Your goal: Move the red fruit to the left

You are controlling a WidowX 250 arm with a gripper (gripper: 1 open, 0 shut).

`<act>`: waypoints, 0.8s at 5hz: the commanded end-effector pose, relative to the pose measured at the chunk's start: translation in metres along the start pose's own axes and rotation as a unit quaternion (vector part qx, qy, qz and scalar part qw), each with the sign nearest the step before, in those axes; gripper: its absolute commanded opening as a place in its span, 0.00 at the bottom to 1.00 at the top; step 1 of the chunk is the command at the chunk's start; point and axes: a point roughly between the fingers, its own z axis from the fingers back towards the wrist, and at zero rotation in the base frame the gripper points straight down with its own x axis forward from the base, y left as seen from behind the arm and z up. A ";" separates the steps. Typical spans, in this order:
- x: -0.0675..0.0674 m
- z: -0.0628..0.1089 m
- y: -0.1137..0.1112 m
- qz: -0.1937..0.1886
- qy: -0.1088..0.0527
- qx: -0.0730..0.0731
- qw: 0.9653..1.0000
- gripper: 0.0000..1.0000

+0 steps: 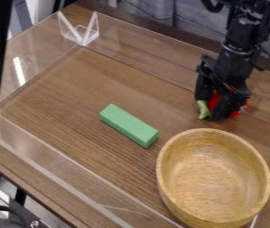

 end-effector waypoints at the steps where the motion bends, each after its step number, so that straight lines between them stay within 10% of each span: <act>1: 0.000 0.041 -0.009 -0.012 -0.047 0.025 0.999 0.00; 2: 0.004 0.046 -0.023 -0.027 -0.049 0.027 0.998 1.00; 3: 0.014 0.043 -0.018 -0.014 -0.048 0.025 0.998 0.00; 4: 0.024 0.044 -0.007 0.007 -0.044 0.029 0.999 0.00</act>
